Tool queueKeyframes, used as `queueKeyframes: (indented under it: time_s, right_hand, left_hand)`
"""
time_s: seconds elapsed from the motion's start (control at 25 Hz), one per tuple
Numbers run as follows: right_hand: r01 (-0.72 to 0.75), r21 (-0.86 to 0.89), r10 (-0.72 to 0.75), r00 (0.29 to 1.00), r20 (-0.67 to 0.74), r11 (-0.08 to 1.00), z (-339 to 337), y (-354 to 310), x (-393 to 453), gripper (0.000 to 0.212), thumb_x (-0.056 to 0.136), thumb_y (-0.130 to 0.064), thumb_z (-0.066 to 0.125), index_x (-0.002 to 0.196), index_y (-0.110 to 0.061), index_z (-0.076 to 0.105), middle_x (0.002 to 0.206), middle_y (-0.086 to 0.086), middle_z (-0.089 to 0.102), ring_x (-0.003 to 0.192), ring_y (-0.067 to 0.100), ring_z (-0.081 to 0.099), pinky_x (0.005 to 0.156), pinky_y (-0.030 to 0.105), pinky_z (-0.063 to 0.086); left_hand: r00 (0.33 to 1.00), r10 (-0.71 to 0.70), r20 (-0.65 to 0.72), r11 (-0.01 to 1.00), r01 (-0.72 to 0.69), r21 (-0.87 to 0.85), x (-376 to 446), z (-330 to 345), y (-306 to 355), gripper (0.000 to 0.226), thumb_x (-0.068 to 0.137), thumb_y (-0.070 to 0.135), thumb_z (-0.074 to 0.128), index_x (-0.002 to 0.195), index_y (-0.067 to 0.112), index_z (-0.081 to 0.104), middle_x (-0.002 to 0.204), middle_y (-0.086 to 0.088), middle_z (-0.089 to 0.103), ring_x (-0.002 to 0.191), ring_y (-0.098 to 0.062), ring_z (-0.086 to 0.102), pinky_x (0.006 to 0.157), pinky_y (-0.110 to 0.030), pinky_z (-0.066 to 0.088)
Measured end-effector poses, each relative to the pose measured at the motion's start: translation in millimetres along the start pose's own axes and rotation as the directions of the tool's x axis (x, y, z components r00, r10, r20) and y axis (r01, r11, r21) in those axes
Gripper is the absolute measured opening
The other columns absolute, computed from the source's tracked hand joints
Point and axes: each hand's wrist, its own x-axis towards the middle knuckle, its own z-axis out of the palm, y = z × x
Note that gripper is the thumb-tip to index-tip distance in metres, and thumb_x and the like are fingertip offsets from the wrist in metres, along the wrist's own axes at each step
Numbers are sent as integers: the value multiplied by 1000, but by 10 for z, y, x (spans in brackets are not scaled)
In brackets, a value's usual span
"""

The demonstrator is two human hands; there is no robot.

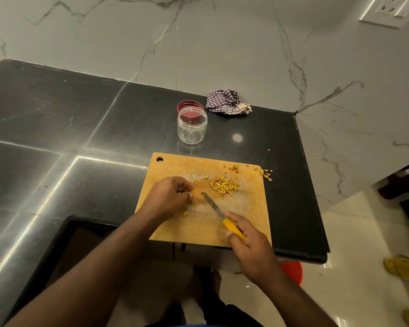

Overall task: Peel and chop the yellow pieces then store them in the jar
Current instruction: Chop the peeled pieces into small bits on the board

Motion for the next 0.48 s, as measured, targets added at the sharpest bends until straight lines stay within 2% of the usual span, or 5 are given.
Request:
queueKeyframes:
  time_s: [0.08, 0.2, 0.28, 0.36, 0.48]
  right_hand:
    - [-22, 19, 22, 1000, -7, 1000, -24, 1, -3, 43, 99, -21, 54, 139, -37, 51, 135, -17, 53, 120, -1, 49, 93, 12, 42]
    - [-33, 33, 34, 999, -13, 999, -14, -18, -18, 44, 99, -22, 53, 140, -38, 50, 135, -15, 54, 116, 4, 53, 93, 17, 45]
    - [-44, 36, 45, 999, -20, 998, -2, -16, -22, 43, 99, -25, 51, 140, -38, 48, 133, -11, 57, 106, 6, 55, 88, 22, 47]
    - [-50, 22, 50, 999, -11, 999, 13, -16, -24, 44, 99, -26, 47, 141, -38, 46, 131, -7, 58, 94, 4, 50, 76, 18, 42]
    - [-25, -41, 25, 1000, -2, 999, 25, -74, -20, 47, 100, -21, 44, 144, -37, 41, 133, -8, 56, 95, 3, 51, 75, 16, 40]
  left_hand:
    - [1000, 21, 20, 999, -22, 29, 23, 97, 63, 21, 91, 27, 70, 111, 28, 71, 97, 11, 69, 94, -8, 62, 73, -27, 52]
    - [997, 62, -48, 973, -50, 227, 49, 164, 48, 22, 89, 36, 69, 111, 35, 72, 102, 14, 68, 109, -16, 52, 88, -40, 47]
    - [995, 60, -77, 952, -33, 303, 49, 155, 35, 24, 89, 42, 68, 112, 38, 71, 107, 14, 64, 113, -18, 45, 87, -39, 38]
    - [996, 50, -77, 950, -24, 312, 44, 142, 26, 26, 89, 44, 68, 114, 39, 71, 108, 15, 62, 114, -18, 43, 85, -39, 33]
    - [995, 39, -87, 946, -9, 324, 22, 154, 25, 26, 89, 45, 66, 114, 39, 70, 109, 16, 61, 115, -17, 41, 87, -40, 31]
